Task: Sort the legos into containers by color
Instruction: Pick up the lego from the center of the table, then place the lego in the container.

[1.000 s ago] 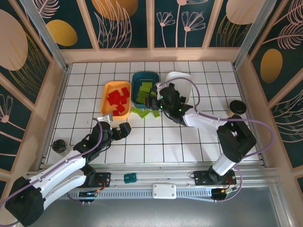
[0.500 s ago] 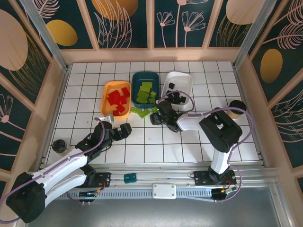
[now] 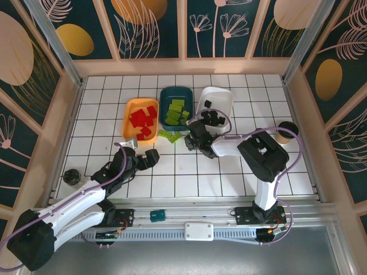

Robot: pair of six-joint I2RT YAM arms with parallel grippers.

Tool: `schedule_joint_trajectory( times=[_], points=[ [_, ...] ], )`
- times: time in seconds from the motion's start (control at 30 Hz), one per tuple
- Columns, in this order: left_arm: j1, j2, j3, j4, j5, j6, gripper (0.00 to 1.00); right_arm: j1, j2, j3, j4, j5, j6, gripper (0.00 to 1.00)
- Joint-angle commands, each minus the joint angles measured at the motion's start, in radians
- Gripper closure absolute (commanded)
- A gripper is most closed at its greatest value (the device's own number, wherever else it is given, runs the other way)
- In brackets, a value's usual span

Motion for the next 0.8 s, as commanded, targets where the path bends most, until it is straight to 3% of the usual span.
schedule_joint_trajectory(
  times=[0.0,0.2,0.3,0.7,0.77],
  points=[
    [0.001,-0.003,-0.005,0.027,-0.001,-0.004,0.01,0.033,-0.144,-0.094,0.009,-0.075,0.017,0.81],
    [0.000,0.013,-0.002,0.044,-0.001,0.002,0.01,0.051,-0.396,-0.149,-0.003,-0.132,0.045,0.81],
    [0.001,0.030,0.008,0.051,0.002,0.003,0.01,0.026,-0.408,-0.077,-0.006,-0.145,0.024,0.81],
    [0.000,0.037,0.008,0.038,0.008,-0.006,0.01,-0.147,0.123,0.483,-0.014,-0.229,0.016,0.79],
    [0.000,0.034,0.010,0.030,0.005,-0.005,0.01,-0.163,0.192,0.553,-0.034,-0.223,0.030,0.75]
  ],
)
